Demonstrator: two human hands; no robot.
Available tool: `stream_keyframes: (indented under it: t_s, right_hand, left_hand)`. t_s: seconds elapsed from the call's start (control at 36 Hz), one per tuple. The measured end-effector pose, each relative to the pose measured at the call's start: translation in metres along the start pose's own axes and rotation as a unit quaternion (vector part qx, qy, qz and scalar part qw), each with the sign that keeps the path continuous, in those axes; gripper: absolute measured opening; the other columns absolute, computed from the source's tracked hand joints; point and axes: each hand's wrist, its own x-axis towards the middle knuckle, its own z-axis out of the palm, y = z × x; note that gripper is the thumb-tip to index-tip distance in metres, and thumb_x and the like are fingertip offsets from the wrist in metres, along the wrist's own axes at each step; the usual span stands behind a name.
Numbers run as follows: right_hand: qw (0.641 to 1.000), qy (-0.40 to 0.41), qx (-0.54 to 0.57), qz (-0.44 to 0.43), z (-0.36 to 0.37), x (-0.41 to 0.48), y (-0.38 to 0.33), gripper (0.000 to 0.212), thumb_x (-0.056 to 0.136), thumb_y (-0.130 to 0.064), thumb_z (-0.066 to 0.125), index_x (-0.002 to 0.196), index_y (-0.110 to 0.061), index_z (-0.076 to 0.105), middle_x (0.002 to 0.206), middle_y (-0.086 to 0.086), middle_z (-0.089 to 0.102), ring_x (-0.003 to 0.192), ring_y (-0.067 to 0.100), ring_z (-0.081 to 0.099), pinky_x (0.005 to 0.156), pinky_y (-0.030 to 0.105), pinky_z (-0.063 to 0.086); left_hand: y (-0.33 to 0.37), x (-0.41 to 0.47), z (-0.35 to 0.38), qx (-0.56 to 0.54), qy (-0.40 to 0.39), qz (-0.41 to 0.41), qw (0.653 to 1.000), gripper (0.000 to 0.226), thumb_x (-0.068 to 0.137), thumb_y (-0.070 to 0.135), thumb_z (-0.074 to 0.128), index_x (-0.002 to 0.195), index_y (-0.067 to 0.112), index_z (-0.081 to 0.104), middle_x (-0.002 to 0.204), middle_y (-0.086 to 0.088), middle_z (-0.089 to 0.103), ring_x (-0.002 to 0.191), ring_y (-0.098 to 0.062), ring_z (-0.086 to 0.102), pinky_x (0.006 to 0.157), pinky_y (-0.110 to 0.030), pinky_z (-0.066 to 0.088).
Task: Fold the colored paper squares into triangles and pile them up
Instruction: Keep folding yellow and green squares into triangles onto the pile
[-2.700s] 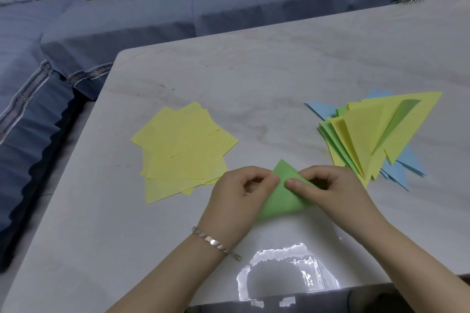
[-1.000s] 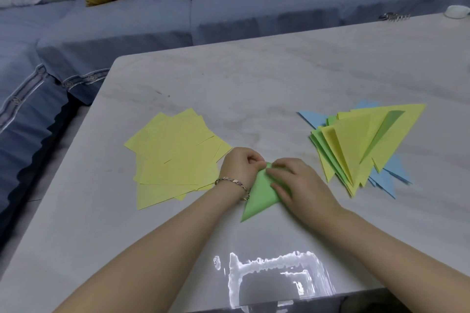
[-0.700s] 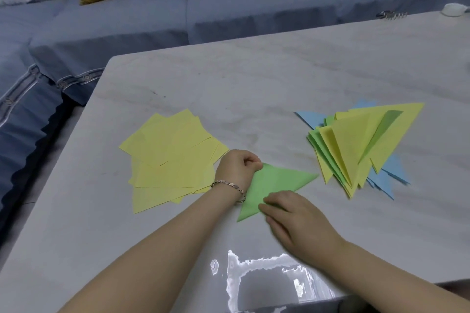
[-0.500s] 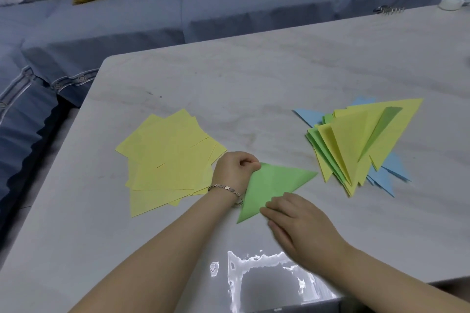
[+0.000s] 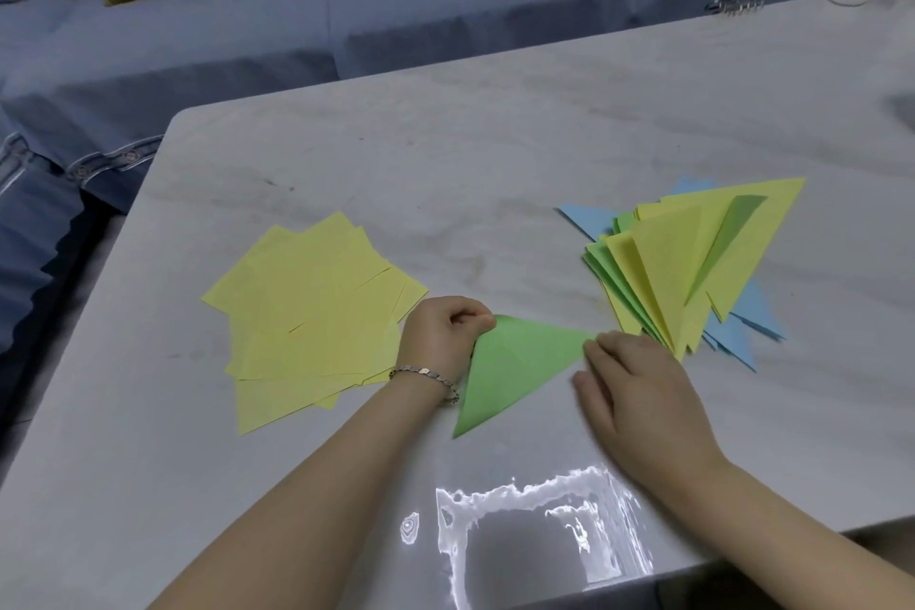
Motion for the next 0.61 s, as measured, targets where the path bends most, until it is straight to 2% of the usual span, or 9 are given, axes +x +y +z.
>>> stream_keyframes:
  t_s: [0.08, 0.17, 0.22, 0.33, 0.47, 0.53, 0.61]
  right_hand:
    - [0.998, -0.007, 0.018, -0.062, 0.002, -0.008, -0.017, 0.036, 0.086, -0.028, 0.044, 0.100, -0.007, 0.070, 0.093, 0.006, 0.064, 0.091, 0.024, 0.056, 0.098, 0.038, 0.031]
    - [0.990, -0.036, 0.053, -0.124, 0.009, -0.019, -0.040, 0.035, 0.087, -0.031, 0.044, 0.101, -0.013, 0.070, 0.099, 0.002, 0.065, 0.099, 0.019, 0.054, 0.100, 0.039, 0.031]
    - [0.984, -0.050, 0.074, -0.156, 0.016, -0.024, -0.054, 0.034, 0.090, -0.033, 0.042, 0.102, -0.017, 0.069, 0.101, 0.001, 0.065, 0.100, 0.019, 0.054, 0.099, 0.040, 0.033]
    - [0.974, -0.063, 0.101, -0.191, 0.023, -0.027, -0.075, 0.028, 0.083, -0.033, 0.048, 0.100, -0.022, 0.067, 0.098, -0.002, 0.063, 0.098, 0.019, 0.051, 0.098, 0.041, 0.033]
    - [0.969, -0.099, 0.134, -0.183, 0.023, -0.025, -0.074, 0.028, 0.083, -0.037, 0.049, 0.101, -0.027, 0.067, 0.100, -0.003, 0.062, 0.095, 0.016, 0.053, 0.100, 0.039, 0.031]
    - [0.966, -0.096, 0.164, -0.178, 0.020, -0.022, -0.067, 0.028, 0.084, -0.038, 0.049, 0.101, -0.028, 0.068, 0.103, -0.001, 0.060, 0.098, 0.015, 0.050, 0.099, 0.039, 0.030]
    - [0.977, -0.042, 0.199, -0.068, 0.009, -0.010, -0.053, 0.030, 0.081, -0.035, 0.051, 0.103, -0.022, 0.067, 0.116, -0.001, 0.048, 0.107, 0.017, 0.044, 0.098, 0.029, 0.033]
  left_hand:
    - [-0.001, 0.002, 0.000, 0.000, 0.002, -0.001, 1.000, 0.016, 0.075, 0.003, 0.069, 0.066, 0.015, 0.065, 0.053, 0.013, 0.053, 0.045, 0.008, 0.047, 0.053, -0.005, 0.037]
    - [-0.003, 0.003, 0.001, -0.005, 0.005, -0.007, 1.000, 0.017, 0.075, 0.002, 0.070, 0.065, 0.015, 0.065, 0.040, 0.017, 0.051, 0.041, 0.005, 0.045, 0.054, -0.012, 0.039]
    - [-0.004, 0.003, 0.001, -0.004, 0.004, -0.008, 1.000, 0.016, 0.075, 0.002, 0.070, 0.065, 0.015, 0.066, 0.038, 0.017, 0.050, 0.040, 0.005, 0.045, 0.053, -0.013, 0.039]
    - [-0.004, 0.003, 0.001, -0.012, 0.002, -0.006, 1.000, 0.015, 0.075, 0.002, 0.069, 0.066, 0.013, 0.065, 0.037, 0.017, 0.050, 0.040, 0.004, 0.045, 0.054, -0.014, 0.040]
    - [-0.002, 0.000, 0.000, -0.018, -0.001, -0.005, 1.000, 0.015, 0.076, 0.002, 0.069, 0.066, 0.013, 0.065, 0.039, 0.016, 0.051, 0.040, 0.004, 0.045, 0.052, -0.010, 0.038]
    - [-0.002, -0.001, -0.001, -0.020, -0.004, -0.008, 1.000, 0.021, 0.076, 0.001, 0.068, 0.062, 0.016, 0.062, 0.038, 0.018, 0.050, 0.040, 0.003, 0.045, 0.053, -0.013, 0.039]
    - [0.000, -0.006, -0.004, -0.044, -0.008, -0.011, 0.999, 0.032, 0.076, -0.001, 0.067, 0.056, 0.023, 0.060, 0.040, 0.014, 0.050, 0.042, 0.001, 0.042, 0.054, -0.017, 0.039]
